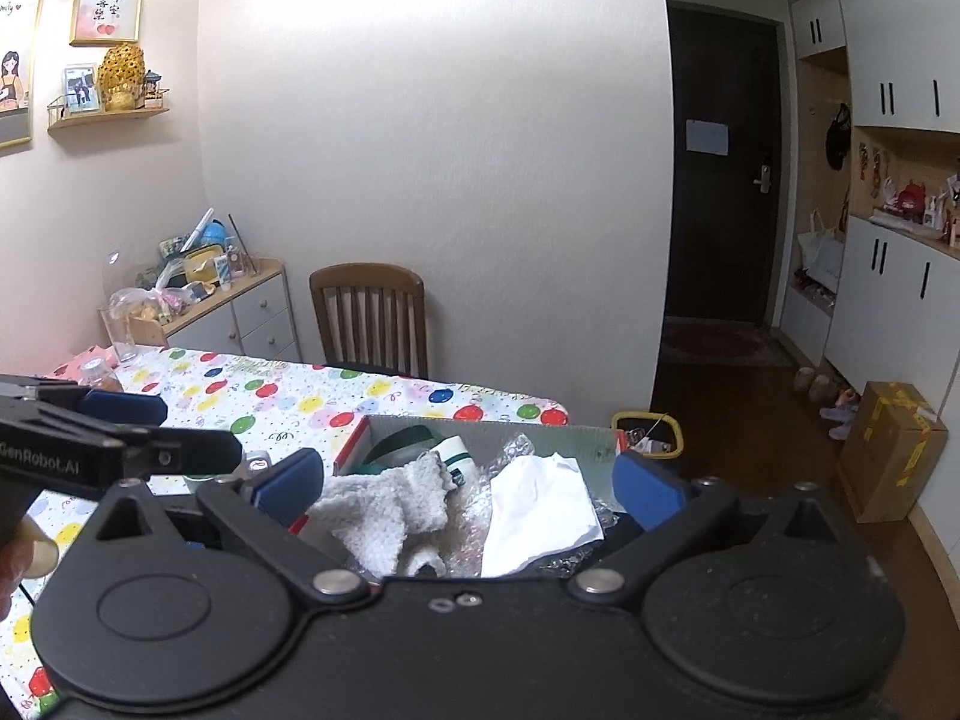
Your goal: Organize soft objects
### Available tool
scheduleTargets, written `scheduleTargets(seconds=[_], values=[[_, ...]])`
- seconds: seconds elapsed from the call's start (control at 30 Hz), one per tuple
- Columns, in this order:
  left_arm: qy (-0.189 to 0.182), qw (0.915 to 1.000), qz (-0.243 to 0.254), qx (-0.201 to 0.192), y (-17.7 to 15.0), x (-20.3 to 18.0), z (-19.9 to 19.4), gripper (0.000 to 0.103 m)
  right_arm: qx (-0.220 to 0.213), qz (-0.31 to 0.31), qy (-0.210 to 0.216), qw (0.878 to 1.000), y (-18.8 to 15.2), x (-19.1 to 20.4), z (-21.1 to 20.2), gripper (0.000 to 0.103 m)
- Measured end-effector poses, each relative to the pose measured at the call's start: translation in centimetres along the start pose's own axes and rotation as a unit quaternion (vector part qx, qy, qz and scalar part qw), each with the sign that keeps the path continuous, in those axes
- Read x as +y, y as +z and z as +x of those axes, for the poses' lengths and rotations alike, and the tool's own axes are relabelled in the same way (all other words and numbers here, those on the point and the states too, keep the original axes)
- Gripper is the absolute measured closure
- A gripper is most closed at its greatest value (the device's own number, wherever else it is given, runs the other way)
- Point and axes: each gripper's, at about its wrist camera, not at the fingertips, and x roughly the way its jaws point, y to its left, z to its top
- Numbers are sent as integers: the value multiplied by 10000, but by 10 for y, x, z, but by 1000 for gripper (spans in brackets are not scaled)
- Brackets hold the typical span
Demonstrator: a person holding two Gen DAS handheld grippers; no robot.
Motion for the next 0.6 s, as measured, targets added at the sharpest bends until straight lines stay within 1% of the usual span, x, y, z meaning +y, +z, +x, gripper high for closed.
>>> scheduleTargets(seconds=[0.13, 0.27, 0.47, 0.6], values=[[-48, 10000, 41, 24, -5, -4, -4, 0, 9, 8, 15, 10000, -6, 4, -1, 0], [50, 9998, 168, 13, -11, -8, -7, 0, 13, 20, 8, 10000, -11, 8, -2, 0], [135, 9998, 122, 60, -17, -8, -8, 0, 30, 40, 18, 10000, -13, 10, -1, 0], [117, 9999, 75, 42, -18, -6, -10, 0, 17, 39, -8, 10000, -12, 12, -1, 0]])
